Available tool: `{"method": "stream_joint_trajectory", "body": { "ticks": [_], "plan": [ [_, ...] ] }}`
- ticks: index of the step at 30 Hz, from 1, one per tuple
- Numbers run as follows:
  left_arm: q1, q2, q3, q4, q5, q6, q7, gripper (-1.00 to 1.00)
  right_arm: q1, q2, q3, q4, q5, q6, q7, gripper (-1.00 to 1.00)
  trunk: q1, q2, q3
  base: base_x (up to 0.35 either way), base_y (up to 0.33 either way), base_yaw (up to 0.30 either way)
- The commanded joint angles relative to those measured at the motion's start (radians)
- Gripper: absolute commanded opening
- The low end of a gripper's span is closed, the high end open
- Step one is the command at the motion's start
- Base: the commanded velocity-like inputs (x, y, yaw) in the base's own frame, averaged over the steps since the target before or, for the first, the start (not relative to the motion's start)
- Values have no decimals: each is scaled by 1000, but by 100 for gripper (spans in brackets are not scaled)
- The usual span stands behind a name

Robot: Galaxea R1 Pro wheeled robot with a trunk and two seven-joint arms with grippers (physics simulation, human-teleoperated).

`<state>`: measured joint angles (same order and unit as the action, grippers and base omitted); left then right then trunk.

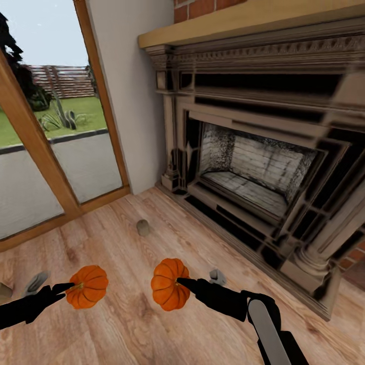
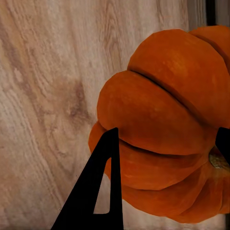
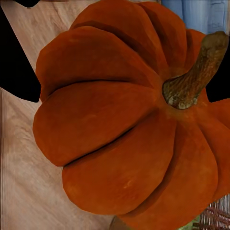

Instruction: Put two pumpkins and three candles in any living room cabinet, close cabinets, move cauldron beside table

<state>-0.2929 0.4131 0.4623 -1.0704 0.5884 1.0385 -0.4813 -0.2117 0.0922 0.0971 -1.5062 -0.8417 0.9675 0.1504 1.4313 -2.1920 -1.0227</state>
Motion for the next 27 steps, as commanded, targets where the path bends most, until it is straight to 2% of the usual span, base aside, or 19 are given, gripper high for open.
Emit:
{"method": "stream_joint_trajectory", "body": {
  "ticks": [1, 27],
  "plan": [
    [0, 0, 0, 0, 14, 3, -1, -100, 0, 0, 0, 1, -5, 0, 0, -100, -4, 7, 4, -223, 0, -280],
    [0, -1, -2, 0, 14, 3, -1, -100, 0, 0, -2, 23, -4, -1, 0, -100, -104, 189, 93, -14, 0, -281]
  ]
}}
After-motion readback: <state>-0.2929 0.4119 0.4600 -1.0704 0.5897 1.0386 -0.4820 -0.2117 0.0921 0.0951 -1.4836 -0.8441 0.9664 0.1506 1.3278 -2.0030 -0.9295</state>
